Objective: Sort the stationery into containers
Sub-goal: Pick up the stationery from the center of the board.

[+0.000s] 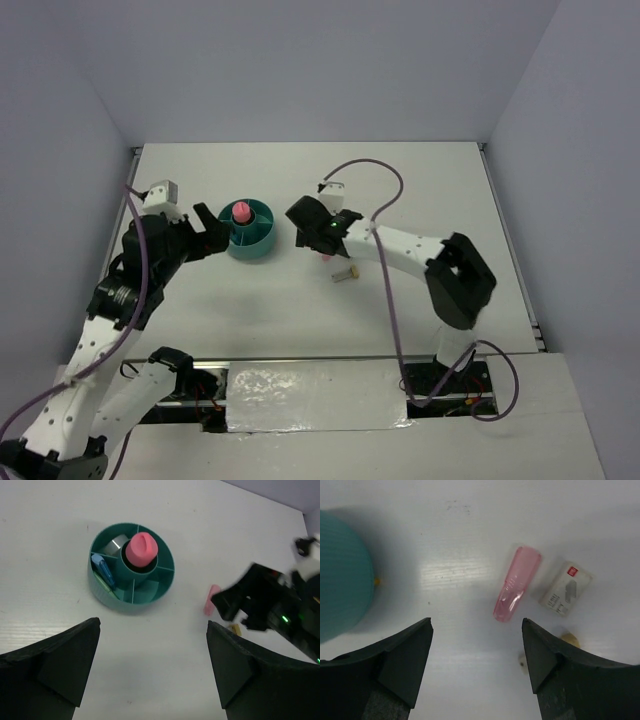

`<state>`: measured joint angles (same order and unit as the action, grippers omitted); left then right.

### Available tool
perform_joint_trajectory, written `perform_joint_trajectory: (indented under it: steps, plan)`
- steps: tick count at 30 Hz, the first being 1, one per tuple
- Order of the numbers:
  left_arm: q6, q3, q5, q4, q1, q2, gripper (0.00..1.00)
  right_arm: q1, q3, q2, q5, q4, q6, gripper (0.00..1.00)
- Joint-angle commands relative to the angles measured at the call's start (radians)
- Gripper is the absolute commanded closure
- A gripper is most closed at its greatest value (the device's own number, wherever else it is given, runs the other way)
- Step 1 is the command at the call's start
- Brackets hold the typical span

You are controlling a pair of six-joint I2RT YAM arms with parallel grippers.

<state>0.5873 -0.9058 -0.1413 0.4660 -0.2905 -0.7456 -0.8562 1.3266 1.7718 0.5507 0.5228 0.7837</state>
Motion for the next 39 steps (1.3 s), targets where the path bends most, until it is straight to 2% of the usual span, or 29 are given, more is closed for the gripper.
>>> perform_joint_trajectory:
  steps: [1,4,9,17,18,19,22,24,26,27,29,31,32,33,35,37,39]
  plan:
    - [-0.150,-0.042,0.118,0.132,-0.001,0.089,0.01,0.023,0.130,0.144,0.031,0.143,0.097,0.22]
    - [-0.178,-0.015,0.134,0.126,-0.001,0.146,0.01,0.057,0.163,0.224,-0.001,0.149,0.123,0.25]
    - [-0.170,0.070,0.173,0.117,-0.001,0.167,0.01,0.091,0.126,0.242,-0.038,0.091,0.123,0.29]
    - [-0.172,0.079,0.183,0.100,-0.001,0.192,0.01,0.095,0.135,0.311,-0.086,0.098,0.121,0.40]
    - [-0.172,0.081,0.183,0.100,-0.001,0.196,0.01,0.095,0.129,0.325,-0.096,0.097,0.126,0.45]
    - [-0.170,0.081,0.178,0.102,-0.001,0.198,0.01,0.095,0.123,0.327,-0.098,0.094,0.129,0.46]
    - [-0.164,0.084,0.170,0.102,-0.001,0.203,0.01,0.094,0.091,0.316,-0.109,0.079,0.132,0.64]
    - [-0.158,0.081,0.169,0.103,-0.001,0.204,0.01,0.088,0.060,0.296,-0.115,0.051,0.126,0.82]
    - [-0.133,0.073,0.148,0.106,-0.001,0.200,0.01,0.076,0.028,0.273,-0.147,0.002,0.083,0.86]
    - [-0.115,0.070,0.147,0.111,-0.001,0.195,0.01,0.074,-0.013,0.241,-0.167,-0.082,0.050,0.97]
    - [-0.052,0.074,0.158,0.102,-0.001,0.180,0.01,0.060,-0.088,0.175,-0.218,-0.211,-0.072,1.00]
    - [0.007,0.090,0.251,0.045,-0.001,0.169,0.01,0.057,-0.168,0.106,-0.224,-0.314,-0.142,1.00]
    - [0.031,0.113,0.287,0.014,-0.001,0.169,0.01,0.055,-0.215,0.016,-0.248,-0.443,-0.218,1.00]
    - [0.051,0.129,0.320,-0.018,-0.001,0.167,0.01,0.049,-0.315,-0.036,-0.273,-0.511,-0.262,1.00]
    - [0.135,0.177,0.412,-0.127,-0.002,0.163,0.01,0.034,-0.406,-0.191,-0.328,-0.672,-0.377,1.00]
    - [0.218,0.232,0.478,-0.252,-0.004,0.144,0.01,-0.012,-0.510,-0.288,-0.337,-0.731,-0.432,1.00]
    - [0.267,0.254,0.532,-0.309,-0.012,0.124,0.01,-0.076,-0.584,-0.418,-0.382,-0.797,-0.517,1.00]
